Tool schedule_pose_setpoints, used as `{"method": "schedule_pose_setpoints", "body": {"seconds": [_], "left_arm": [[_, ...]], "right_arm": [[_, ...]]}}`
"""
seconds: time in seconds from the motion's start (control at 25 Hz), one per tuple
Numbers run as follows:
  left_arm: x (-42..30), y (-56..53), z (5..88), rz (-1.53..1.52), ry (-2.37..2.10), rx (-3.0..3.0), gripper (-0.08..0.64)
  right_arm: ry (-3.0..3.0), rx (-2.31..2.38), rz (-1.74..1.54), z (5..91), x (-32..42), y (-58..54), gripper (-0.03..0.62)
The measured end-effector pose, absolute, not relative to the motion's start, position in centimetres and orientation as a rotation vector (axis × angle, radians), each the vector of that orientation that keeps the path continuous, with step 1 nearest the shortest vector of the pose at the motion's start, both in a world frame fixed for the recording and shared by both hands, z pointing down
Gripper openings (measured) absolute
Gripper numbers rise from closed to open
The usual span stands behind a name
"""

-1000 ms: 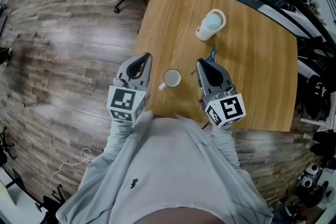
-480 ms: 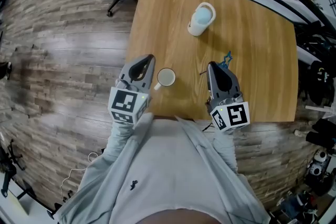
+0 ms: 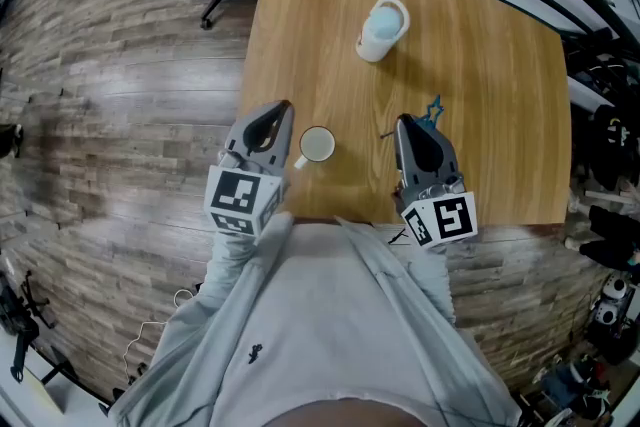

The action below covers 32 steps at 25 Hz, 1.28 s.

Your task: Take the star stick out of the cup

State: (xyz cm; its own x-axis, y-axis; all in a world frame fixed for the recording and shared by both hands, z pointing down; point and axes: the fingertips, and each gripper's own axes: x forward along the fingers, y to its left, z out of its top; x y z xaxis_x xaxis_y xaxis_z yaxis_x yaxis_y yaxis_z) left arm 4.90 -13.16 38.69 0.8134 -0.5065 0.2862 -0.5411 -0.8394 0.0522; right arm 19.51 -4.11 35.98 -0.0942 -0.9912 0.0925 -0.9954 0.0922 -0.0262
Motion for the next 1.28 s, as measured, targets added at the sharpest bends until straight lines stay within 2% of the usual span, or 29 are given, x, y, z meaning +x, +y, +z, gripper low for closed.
{"method": "schedule_pose_setpoints", "body": {"seconds": [1.28], "left_arm": [[4.09,-14.08,38.73,0.361,-0.869,2.841,0.018]], "right_arm": [[-2.263,2.054,0.134,36.46,19.37,-4.87,0.029]]}}
